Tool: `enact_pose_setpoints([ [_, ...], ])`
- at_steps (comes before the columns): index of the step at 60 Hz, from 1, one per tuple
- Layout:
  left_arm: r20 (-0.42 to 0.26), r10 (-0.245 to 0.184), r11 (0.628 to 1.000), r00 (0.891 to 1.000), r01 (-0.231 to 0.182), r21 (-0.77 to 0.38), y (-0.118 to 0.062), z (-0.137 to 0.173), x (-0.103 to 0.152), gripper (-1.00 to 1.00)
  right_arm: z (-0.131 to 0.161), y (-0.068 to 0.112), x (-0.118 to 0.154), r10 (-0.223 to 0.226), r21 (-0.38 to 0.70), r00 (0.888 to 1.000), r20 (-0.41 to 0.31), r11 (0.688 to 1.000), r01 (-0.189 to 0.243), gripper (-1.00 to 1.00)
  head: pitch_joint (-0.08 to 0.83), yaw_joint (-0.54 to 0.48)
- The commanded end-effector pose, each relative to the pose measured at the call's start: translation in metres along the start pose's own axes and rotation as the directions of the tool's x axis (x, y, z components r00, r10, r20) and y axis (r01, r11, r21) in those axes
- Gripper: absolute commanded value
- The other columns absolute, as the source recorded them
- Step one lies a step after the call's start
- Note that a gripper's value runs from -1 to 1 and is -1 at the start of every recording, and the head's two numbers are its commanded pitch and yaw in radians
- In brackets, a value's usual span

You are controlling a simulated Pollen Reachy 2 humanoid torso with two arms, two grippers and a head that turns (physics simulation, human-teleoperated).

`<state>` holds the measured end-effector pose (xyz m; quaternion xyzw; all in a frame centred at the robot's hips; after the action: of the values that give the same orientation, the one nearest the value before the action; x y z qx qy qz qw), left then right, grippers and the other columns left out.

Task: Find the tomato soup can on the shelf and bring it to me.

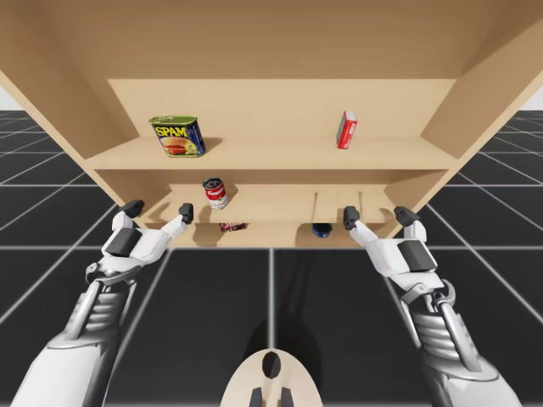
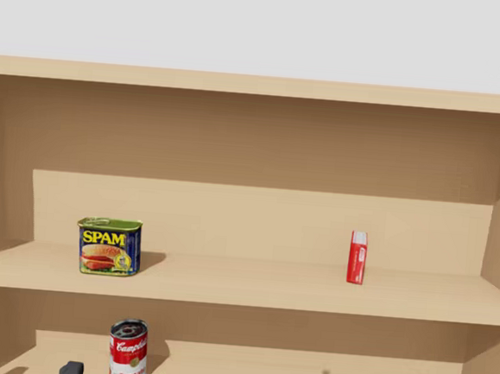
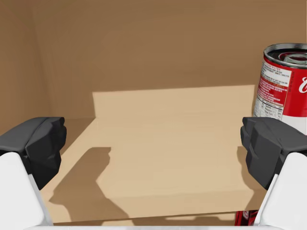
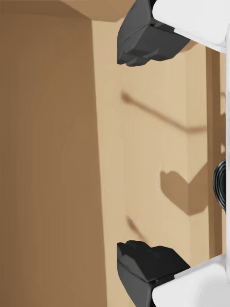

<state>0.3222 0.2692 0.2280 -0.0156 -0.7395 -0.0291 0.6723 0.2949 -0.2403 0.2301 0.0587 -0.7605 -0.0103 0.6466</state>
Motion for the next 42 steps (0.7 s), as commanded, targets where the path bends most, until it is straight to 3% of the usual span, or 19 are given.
enact_pose_setpoints([
  [1,0.001,0.001,1.000,1.000,-0.001,0.001,0.0002,0.0000,0.0001,-1.00,0.0028,0.0060,-0.0033,-0.060,0.014,0.998,0.006,0.998,0.060,-1.00,0.004,0.00],
  [4,0.001,0.000,1.000,1.000,0.000,0.001,0.0003,-0.0003,0.0000,-1.00,0.0029,0.0086,-0.0034,-0.034,0.019,0.999,0.008,0.999,0.034,-1.00,0.008,0.00],
  [16,0.002,0.000,1.000,1.000,0.000,0.003,0.0005,-0.0002,0.0004,-1.00,0.0032,0.0092,-0.0020,-0.033,0.016,0.999,0.003,0.999,0.033,-1.00,0.102,0.01],
  [32,0.001,-0.004,1.000,1.000,0.004,0.003,0.0016,-0.0010,-0.0001,-1.00,0.0033,0.0104,-0.0036,-0.018,0.017,1.000,0.002,1.000,0.018,-1.00,0.306,0.18],
  [42,0.003,-0.003,1.000,1.000,0.003,0.001,0.0018,-0.0011,-0.0001,-1.00,0.0038,0.0116,-0.0048,-0.006,0.019,1.000,-0.003,1.000,0.006,-1.00,0.374,0.26],
])
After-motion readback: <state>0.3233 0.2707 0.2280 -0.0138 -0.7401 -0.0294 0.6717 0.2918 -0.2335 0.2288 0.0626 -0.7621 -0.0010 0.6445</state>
